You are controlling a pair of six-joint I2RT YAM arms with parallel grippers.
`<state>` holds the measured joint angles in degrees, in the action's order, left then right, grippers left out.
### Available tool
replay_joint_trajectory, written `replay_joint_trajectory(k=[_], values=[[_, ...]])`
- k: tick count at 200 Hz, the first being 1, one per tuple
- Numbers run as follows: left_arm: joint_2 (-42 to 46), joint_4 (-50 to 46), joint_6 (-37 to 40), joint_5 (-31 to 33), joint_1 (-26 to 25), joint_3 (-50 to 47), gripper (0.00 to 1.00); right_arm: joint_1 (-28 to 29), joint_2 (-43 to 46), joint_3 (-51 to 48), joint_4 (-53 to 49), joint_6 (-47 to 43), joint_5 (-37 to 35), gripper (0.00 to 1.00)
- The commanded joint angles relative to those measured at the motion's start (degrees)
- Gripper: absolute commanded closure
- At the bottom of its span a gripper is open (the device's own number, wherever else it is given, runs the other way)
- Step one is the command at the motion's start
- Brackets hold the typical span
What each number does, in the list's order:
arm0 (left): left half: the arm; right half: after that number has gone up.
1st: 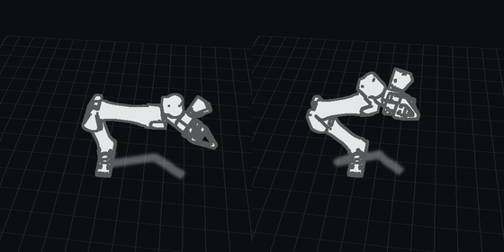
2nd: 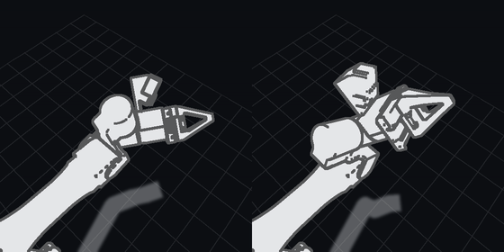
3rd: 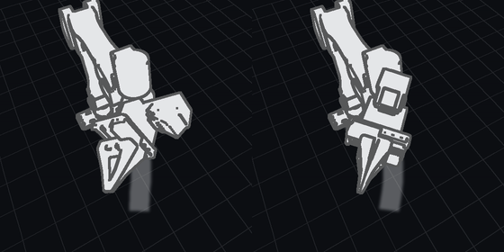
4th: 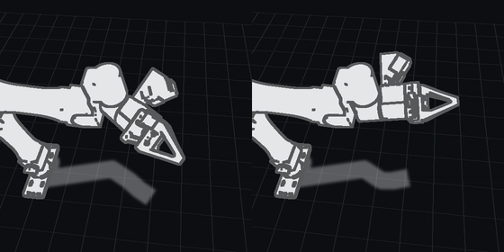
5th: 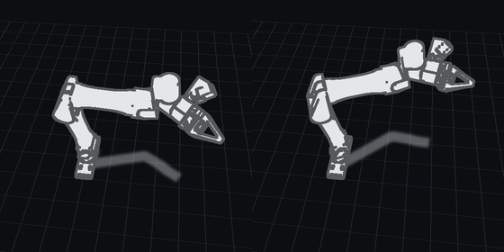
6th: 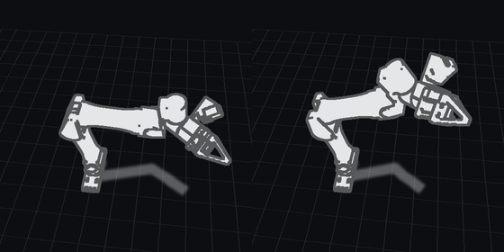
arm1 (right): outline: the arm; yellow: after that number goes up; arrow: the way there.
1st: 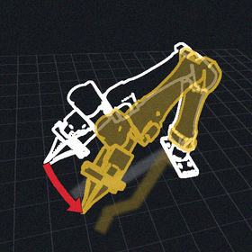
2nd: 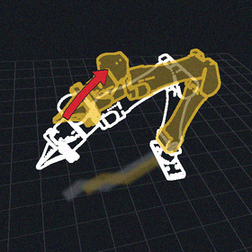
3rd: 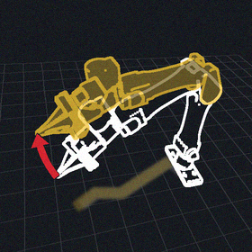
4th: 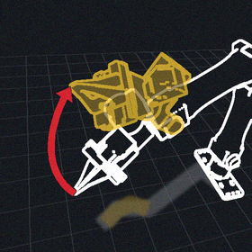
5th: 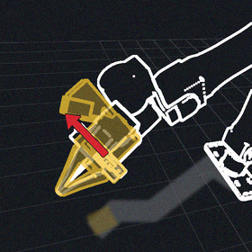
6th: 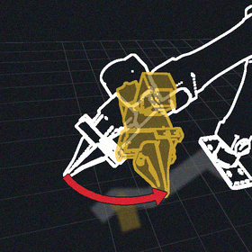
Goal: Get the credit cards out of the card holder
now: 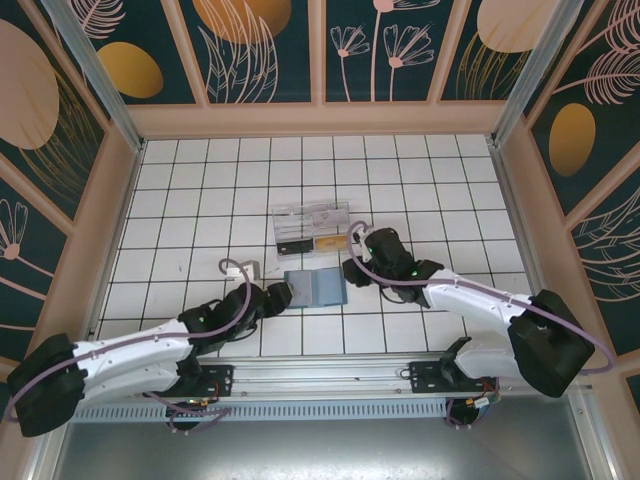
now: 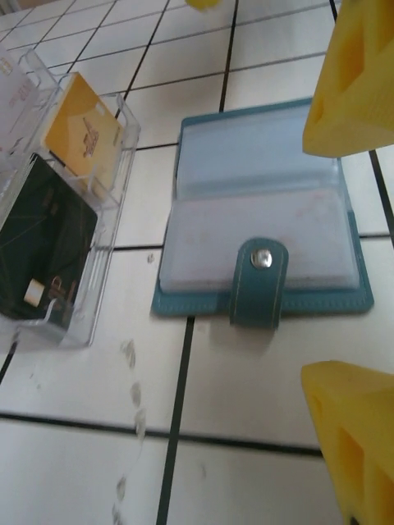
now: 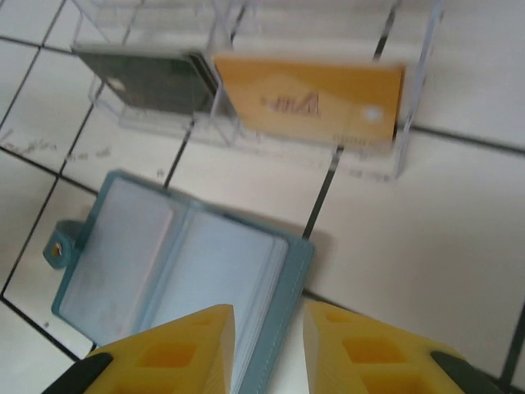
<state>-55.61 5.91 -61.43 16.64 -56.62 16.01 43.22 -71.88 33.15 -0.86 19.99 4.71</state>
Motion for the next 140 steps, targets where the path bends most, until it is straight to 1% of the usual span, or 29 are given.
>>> replay_joint_trajectory(k=[1, 19, 41, 66, 81, 92, 140], values=[[-3.69, 3.68, -0.2, -3.48, 0.11, 2.8, 0.36, -0.11, 0.12, -2.72, 6.46, 4.78, 4.36, 0.71], [-5.23, 3.02, -0.42, -4.26, 0.02, 4.16, 0.38, -0.07, -0.94, -4.24, 7.73, 5.15, 4.46, 0.74], [-6.19, 2.04, -0.93, -4.96, -0.07, 5.15, 0.38, -0.11, -2.57, -5.14, 9.22, 5.15, 5.33, 0.74], [-7.92, 1.47, -1.72, -5.22, -0.51, 5.43, 0.42, -0.06, -4.81, -5.41, 11.03, 4.91, 6.51, 0.75], [-9.29, 1.47, -1.94, -5.31, -0.6, 5.73, 0.47, -0.07, -6.54, -4.89, 11.2, 4.45, 6.51, 0.78], [-10.3, 1.42, -1.73, -5.35, -0.68, 6.2, 0.47, -0.06, -7.49, -4.77, 11.86, 4.19, 7.25, 0.81], [-13.72, 2.59, -0.76, -5.53, -0.67, 7.2, 0.48, 0.02, -9.81, -4.24, 12.47, 3.96, 7.68, 0.81]])
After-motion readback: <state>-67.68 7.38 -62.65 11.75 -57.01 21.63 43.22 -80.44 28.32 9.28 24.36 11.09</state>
